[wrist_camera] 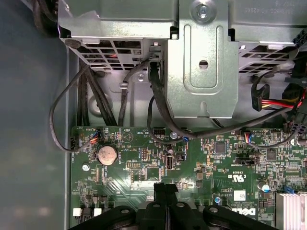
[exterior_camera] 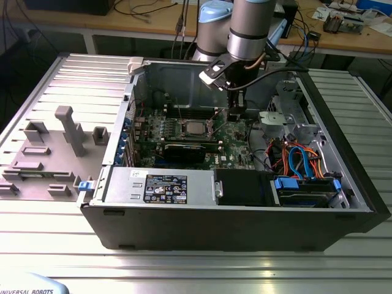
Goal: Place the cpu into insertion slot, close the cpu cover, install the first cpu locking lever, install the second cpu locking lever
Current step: 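Close the cpu cover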
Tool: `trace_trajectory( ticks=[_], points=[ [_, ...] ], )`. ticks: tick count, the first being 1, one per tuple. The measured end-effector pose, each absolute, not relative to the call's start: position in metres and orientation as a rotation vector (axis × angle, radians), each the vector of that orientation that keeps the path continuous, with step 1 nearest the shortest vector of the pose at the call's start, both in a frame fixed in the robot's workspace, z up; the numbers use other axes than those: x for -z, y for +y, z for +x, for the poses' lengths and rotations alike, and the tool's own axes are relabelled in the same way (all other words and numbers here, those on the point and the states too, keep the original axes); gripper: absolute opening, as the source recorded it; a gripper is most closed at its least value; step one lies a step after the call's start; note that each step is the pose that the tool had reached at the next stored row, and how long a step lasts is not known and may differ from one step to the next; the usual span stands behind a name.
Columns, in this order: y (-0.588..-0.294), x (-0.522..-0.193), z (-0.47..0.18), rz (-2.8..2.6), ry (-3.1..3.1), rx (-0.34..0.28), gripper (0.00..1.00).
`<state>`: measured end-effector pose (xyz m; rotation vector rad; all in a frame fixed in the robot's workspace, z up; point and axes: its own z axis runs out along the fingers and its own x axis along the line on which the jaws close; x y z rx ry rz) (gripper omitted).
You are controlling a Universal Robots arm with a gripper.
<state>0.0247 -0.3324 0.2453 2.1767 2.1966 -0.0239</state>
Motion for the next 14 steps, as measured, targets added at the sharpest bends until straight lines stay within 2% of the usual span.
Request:
trace_trajectory(
  ticks=[14],
  points=[
    [-0.3324,-0.2453,0.0213,2.177,2.197,0.024,0.11]
  ],
)
